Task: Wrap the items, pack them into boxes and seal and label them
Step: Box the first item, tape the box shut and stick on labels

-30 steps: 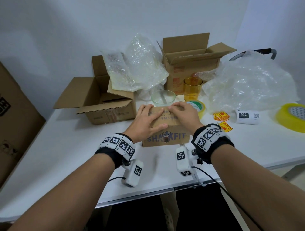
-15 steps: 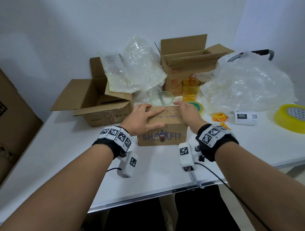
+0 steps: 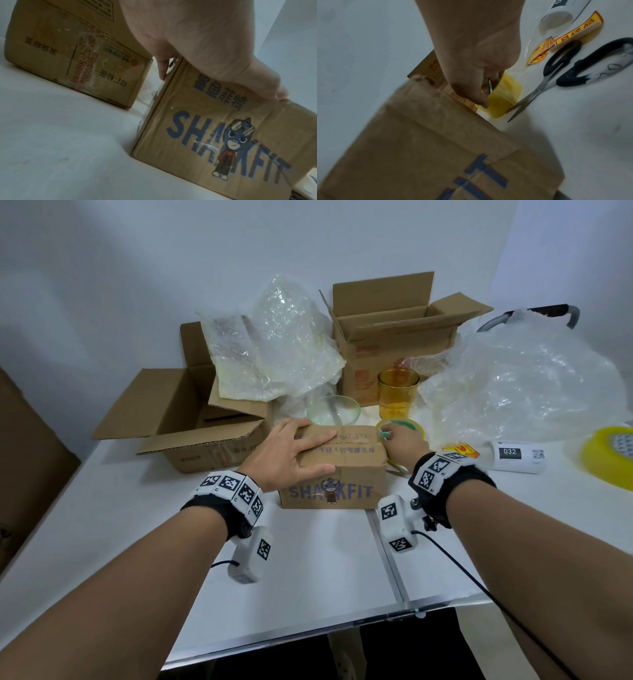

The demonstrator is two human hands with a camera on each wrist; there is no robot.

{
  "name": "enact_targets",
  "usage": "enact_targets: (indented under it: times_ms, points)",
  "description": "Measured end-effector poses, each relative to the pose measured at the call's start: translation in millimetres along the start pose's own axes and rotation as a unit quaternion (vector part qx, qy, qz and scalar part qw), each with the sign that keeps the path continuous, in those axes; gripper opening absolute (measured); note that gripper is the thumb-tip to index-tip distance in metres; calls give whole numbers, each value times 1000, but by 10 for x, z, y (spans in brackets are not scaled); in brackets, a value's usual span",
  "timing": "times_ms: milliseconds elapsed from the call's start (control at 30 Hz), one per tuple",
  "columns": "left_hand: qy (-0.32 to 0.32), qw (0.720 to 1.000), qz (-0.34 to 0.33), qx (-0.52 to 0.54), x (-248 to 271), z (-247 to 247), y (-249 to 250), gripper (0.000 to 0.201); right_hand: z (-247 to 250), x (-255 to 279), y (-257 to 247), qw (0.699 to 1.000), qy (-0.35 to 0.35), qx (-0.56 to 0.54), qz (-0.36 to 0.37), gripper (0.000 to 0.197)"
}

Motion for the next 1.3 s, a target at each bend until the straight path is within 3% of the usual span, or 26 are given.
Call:
enact_targets:
  times_ms: [167, 400, 600, 700, 800, 933, 1033, 1167, 1300]
  points:
    - [-6, 1000, 4, -8, -13, 3, -18, 77, -50, -41, 73, 995, -9, 99, -15, 36]
    - [-5, 1000, 6, -9, -28, -21, -51, 77, -15, -57, 149, 996, 19, 82, -11, 28]
    - [-6, 1000, 7, -9, -23, -15, -37, 74, 217, 92, 92, 994, 107, 9, -19, 30]
    - [-3, 1000, 6, -7, -17, -16, -40, 74, 409, 139, 92, 985, 132, -103, -38, 23]
    - [0, 1000, 3, -10, -12, -21, -39, 75, 557, 182, 105, 952, 112, -275, -75, 29]
    - [1, 1000, 4, -8, -7, -16, -15, 76, 672, 310, 149, 845, 140, -498, -136, 32]
    - [3, 1000, 11, -1, 22, -14, 10, 77, 658, 366, 144, 834, 115, -522, -138, 50]
    - [8, 1000, 23, -4, 68, -15, 68, 82, 643, 411, 101, 800, 85, -577, -140, 52]
    - [3, 1000, 31, -6, 88, 5, 100, 80, 715, 458, -21, 806, 80, -575, -118, 49]
Point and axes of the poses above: each hand's wrist, its own x-axis away from the middle knuckle, its own z-axis out of the back of the hand, y = z × x, the point moved 5 cm from there along -x, towards the middle knuckle, and after that the axes turned 1 degree about x, right-handed, at the moved point
